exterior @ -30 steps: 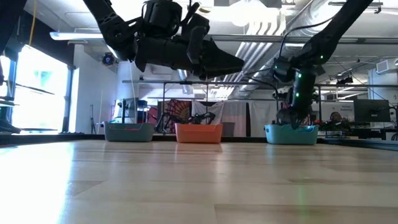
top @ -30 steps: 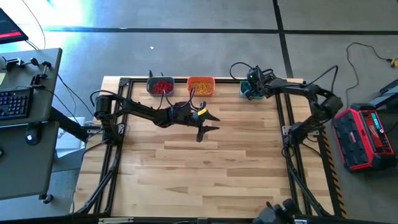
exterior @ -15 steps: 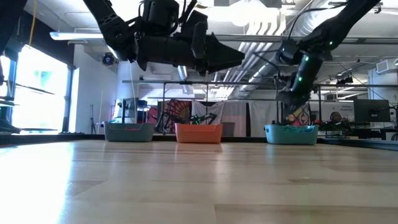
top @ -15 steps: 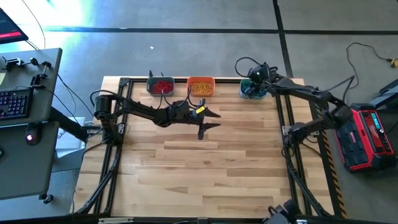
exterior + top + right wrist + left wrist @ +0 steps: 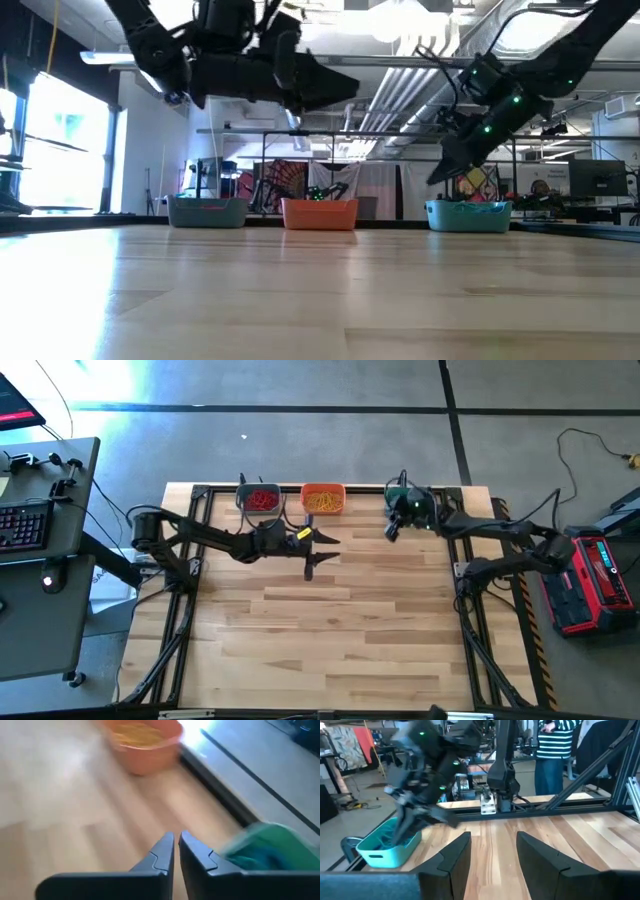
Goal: Sort rubber bands into baskets
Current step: Return to Home Position
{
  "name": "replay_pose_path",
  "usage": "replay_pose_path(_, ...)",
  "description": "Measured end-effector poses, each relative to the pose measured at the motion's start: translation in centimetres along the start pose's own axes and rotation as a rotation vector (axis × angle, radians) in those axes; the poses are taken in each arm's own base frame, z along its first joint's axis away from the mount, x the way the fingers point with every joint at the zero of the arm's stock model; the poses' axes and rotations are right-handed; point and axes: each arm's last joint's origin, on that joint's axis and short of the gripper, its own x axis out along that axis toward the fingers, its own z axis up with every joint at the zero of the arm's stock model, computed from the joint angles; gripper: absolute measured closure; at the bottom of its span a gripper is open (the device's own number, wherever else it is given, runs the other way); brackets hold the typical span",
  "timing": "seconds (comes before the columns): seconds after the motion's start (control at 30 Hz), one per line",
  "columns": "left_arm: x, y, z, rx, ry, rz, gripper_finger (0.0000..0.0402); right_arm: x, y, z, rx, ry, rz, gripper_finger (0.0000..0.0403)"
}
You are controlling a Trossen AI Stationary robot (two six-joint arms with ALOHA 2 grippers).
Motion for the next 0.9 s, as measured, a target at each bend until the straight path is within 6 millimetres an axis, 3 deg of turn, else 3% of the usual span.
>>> replay_pose_path(0.27,-3.1,-0.2,0.6,0.025,-0.012,0.011,0.0282,-0.5,5.5,0.0,-0.097,-0.159,0.188,0.0399)
replay_pose_path(0.47,-5.7,-0.4,0.5,0.026,-0.018,0.037,0.0295,-1.3,8.3,0.7,-0.156,-0.276,0.277,0.0402)
replay_pose_path(0.67,-8.4,-0.8,0.7,0.029,-0.041,0.063,0.031,-1.8,9.8,0.7,-0.2,-0.29,0.35,0.0402)
replay_pose_path(0.9,-10.6,-1.1,0.1,0.022,-0.041,0.066,0.0322,-3.2,10.6,0.9,-0.234,-0.328,0.575,0.0403)
